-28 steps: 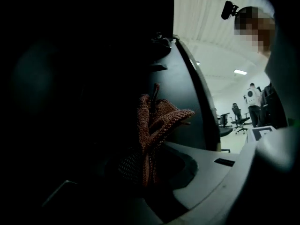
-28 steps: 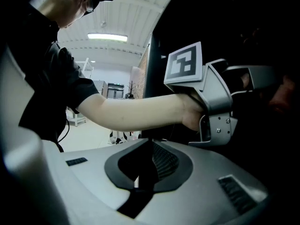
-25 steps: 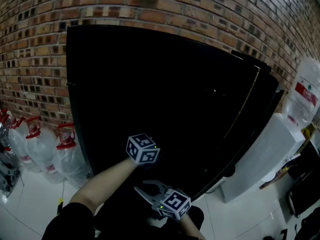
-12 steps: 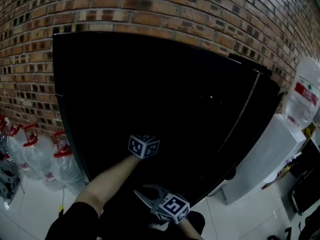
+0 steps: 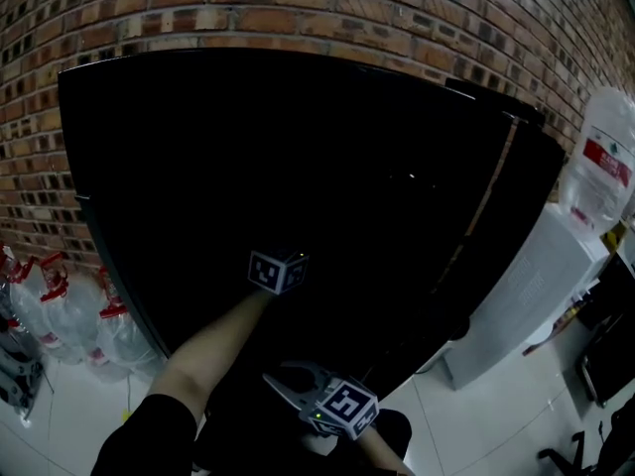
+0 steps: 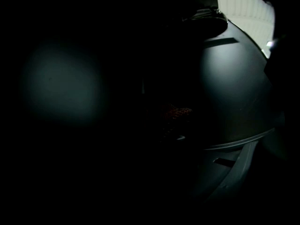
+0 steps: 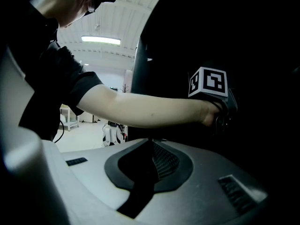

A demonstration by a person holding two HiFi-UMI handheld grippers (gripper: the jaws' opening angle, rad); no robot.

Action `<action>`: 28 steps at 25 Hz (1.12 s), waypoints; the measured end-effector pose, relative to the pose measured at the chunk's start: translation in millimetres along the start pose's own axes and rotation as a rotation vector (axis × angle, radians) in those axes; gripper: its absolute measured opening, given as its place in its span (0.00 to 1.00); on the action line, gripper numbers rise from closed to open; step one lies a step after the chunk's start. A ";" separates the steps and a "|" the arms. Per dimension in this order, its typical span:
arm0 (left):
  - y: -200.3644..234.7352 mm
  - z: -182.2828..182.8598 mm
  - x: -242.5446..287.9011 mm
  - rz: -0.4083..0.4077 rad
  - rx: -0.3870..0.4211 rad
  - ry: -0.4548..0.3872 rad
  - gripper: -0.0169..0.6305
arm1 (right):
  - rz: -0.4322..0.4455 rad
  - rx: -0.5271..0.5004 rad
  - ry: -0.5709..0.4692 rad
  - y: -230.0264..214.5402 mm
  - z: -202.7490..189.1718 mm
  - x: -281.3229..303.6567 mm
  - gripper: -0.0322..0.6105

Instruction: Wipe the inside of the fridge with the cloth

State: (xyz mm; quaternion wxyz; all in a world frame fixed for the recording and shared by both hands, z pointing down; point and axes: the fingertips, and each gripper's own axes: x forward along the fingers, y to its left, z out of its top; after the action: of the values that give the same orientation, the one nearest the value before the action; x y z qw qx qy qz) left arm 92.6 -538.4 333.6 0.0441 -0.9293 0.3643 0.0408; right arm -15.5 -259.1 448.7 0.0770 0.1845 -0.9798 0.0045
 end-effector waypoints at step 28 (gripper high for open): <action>-147.9 -29.1 -116.2 -0.446 0.096 0.065 0.12 | 0.200 -0.092 0.085 58.8 -19.6 -24.5 0.09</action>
State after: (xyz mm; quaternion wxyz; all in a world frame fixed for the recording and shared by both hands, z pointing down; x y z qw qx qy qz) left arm 109.6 -355.3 382.8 0.0843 -0.9845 0.1525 -0.0175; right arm -11.3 -194.8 465.5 0.1260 0.0818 -0.9883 -0.0248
